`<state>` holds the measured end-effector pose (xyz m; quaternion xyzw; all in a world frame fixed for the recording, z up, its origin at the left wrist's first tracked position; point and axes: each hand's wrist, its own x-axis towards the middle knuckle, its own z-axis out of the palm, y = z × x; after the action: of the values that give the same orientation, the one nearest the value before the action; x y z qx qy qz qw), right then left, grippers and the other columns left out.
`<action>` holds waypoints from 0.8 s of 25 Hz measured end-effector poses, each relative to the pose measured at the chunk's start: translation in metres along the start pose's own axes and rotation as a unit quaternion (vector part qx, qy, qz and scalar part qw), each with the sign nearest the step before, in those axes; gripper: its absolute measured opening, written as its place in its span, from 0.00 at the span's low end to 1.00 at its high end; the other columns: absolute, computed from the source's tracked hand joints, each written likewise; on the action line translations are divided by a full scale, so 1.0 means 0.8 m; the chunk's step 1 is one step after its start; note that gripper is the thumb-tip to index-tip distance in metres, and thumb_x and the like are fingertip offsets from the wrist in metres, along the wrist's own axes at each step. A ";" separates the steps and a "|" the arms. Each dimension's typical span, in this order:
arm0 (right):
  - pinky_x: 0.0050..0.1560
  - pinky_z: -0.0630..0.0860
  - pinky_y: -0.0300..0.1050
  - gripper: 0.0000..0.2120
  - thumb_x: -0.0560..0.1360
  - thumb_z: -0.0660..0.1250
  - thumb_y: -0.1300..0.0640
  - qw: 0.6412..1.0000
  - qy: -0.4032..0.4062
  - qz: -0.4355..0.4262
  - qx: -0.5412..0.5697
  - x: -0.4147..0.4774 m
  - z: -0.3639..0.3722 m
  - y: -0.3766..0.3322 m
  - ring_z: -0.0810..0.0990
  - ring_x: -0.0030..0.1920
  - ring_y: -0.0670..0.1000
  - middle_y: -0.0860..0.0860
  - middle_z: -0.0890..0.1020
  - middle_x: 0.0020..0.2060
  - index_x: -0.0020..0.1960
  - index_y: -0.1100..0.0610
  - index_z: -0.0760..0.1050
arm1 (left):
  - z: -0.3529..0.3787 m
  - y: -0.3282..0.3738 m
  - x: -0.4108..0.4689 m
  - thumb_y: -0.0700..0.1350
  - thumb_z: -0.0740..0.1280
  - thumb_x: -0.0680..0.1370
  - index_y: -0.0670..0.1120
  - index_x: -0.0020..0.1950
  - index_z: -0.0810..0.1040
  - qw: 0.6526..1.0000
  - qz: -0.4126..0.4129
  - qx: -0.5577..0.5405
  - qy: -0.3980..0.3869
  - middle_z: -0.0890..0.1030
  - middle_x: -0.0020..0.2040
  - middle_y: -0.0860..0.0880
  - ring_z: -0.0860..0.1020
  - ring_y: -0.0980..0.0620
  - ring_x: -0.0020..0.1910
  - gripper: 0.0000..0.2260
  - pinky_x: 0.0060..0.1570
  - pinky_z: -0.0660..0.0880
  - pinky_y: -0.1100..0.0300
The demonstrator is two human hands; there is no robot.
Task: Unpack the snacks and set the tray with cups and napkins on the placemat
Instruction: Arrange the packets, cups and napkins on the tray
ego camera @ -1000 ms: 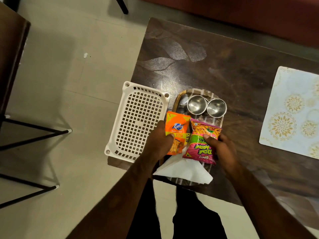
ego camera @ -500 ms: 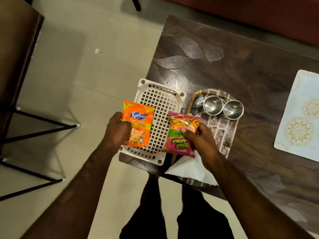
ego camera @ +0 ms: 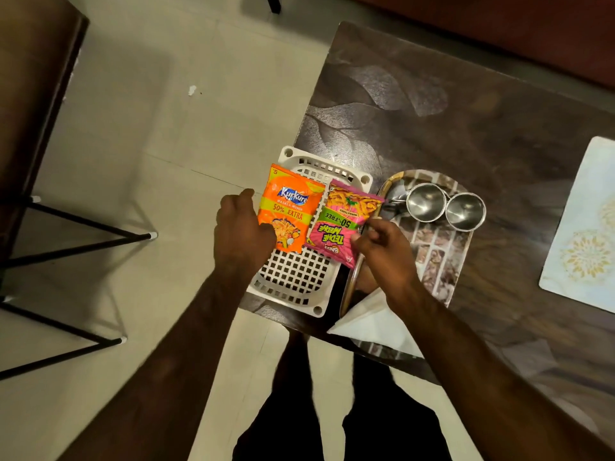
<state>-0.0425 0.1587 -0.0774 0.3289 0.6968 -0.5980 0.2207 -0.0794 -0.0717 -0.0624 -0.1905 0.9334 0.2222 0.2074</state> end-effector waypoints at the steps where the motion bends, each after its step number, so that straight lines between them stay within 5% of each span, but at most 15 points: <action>1: 0.50 0.78 0.46 0.10 0.76 0.73 0.61 0.999 0.024 0.005 -0.023 -0.001 -0.008 0.011 0.81 0.45 0.47 0.46 0.80 0.40 0.55 0.51 0.80 | -0.003 0.001 -0.010 0.40 0.68 0.75 0.44 0.70 0.71 1.000 0.024 -0.009 0.018 0.74 0.63 0.41 0.75 0.40 0.61 0.23 0.58 0.75 0.46; 5: 0.56 0.81 0.54 0.18 0.70 0.73 0.60 0.985 0.051 0.052 -0.156 -0.006 -0.055 0.050 0.83 0.53 0.53 0.48 0.82 0.48 0.57 0.46 0.77 | 0.005 0.022 -0.070 0.40 0.63 0.76 0.49 0.54 0.77 0.990 0.096 -0.028 -0.099 0.82 0.48 0.49 0.80 0.46 0.45 0.09 0.45 0.78 0.51; 8: 0.54 0.79 0.50 0.16 0.71 0.74 0.54 0.958 0.022 0.055 -0.282 -0.014 -0.089 0.071 0.84 0.51 0.54 0.49 0.83 0.49 0.55 0.46 0.74 | 0.045 0.044 -0.122 0.46 0.64 0.77 0.49 0.56 0.78 0.956 0.194 0.023 -0.220 0.82 0.51 0.49 0.80 0.48 0.51 0.09 0.51 0.76 0.52; 11: 0.51 0.78 0.49 0.13 0.72 0.73 0.46 0.929 -0.004 0.064 -0.365 -0.025 -0.110 0.091 0.83 0.50 0.53 0.49 0.81 0.48 0.52 0.44 0.71 | 0.094 0.064 -0.160 0.53 0.63 0.78 0.45 0.67 0.72 0.899 0.312 0.191 -0.242 0.78 0.60 0.45 0.75 0.43 0.60 0.20 0.60 0.70 0.49; 15: 0.54 0.80 0.52 0.15 0.74 0.68 0.36 0.911 -0.027 0.076 -0.405 -0.039 -0.114 0.106 0.81 0.50 0.52 0.45 0.80 0.49 0.52 0.44 0.70 | 0.136 0.080 -0.177 0.56 0.63 0.79 0.40 0.72 0.66 0.894 0.271 0.277 -0.224 0.75 0.66 0.40 0.72 0.40 0.64 0.28 0.64 0.67 0.46; 20: 0.46 0.72 0.46 0.13 0.78 0.67 0.38 0.934 -0.023 0.084 -0.345 -0.047 -0.115 0.110 0.81 0.50 0.51 0.45 0.81 0.48 0.53 0.46 0.72 | 0.156 0.088 -0.169 0.59 0.65 0.77 0.42 0.69 0.66 0.921 0.204 0.253 -0.217 0.75 0.65 0.41 0.72 0.41 0.64 0.28 0.64 0.66 0.46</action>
<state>0.0547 0.2475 -0.0941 0.2753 0.8250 -0.3075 0.3860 0.0410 0.0836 -0.0766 0.1152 0.9094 0.0521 0.3962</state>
